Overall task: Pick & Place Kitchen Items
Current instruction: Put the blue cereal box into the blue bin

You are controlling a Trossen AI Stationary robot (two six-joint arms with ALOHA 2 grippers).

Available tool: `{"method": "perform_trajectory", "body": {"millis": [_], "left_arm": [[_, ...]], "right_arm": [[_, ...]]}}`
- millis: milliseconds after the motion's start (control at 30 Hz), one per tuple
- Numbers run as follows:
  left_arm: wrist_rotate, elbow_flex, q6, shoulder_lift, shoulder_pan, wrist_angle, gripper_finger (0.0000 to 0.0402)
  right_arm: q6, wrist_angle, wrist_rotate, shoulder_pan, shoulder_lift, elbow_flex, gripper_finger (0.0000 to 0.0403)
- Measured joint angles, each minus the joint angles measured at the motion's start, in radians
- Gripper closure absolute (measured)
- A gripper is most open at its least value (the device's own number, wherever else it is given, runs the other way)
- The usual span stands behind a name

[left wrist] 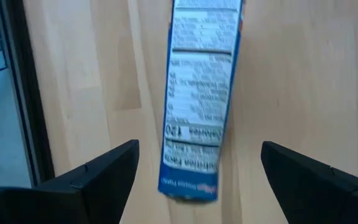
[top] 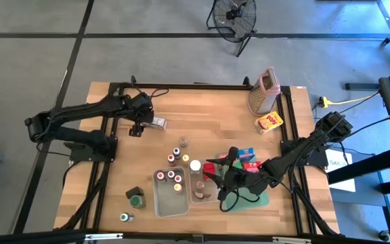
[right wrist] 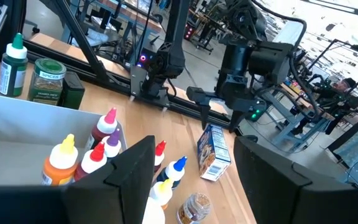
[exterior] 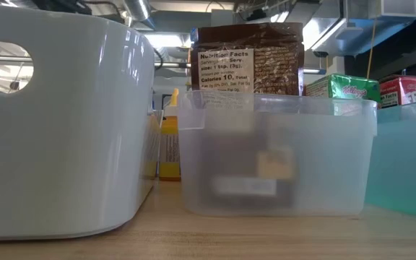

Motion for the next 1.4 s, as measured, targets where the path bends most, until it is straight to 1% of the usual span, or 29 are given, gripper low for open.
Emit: {"method": "perform_trajectory", "body": {"millis": [133, 433, 633, 900, 1267, 1400], "left_arm": [[0.001, 0.000, -0.031, 0.031, 0.000, 0.046, 0.0068], [0.002, 0.000, -0.030, 0.124, 0.000, 0.036, 0.0068], [-0.008, 0.000, -0.071, 0.167, 0.000, 0.045, 0.0068], [-0.083, 0.000, -0.116, 0.190, 0.000, 0.049, 0.0068], [-0.077, 0.000, -0.159, 0.192, -0.001, 0.049, 0.0069], [-0.076, 0.000, -0.160, 0.192, -0.001, 0.049, 0.0083]], "right_arm": [[0.019, -0.016, 0.000, 0.000, 0.000, 0.000, 0.0183], [0.026, -0.032, 0.000, 0.000, 0.000, 0.000, 0.0183], [0.049, -0.053, -0.003, 0.000, 0.000, 0.000, 0.0183], [0.049, -0.053, -0.003, 0.000, 0.000, 0.000, 0.0183], [0.049, -0.052, 0.001, 0.000, 0.000, 0.000, 0.0183], [0.049, -0.052, 0.000, 0.000, 0.000, 0.000, 0.0183]]}}
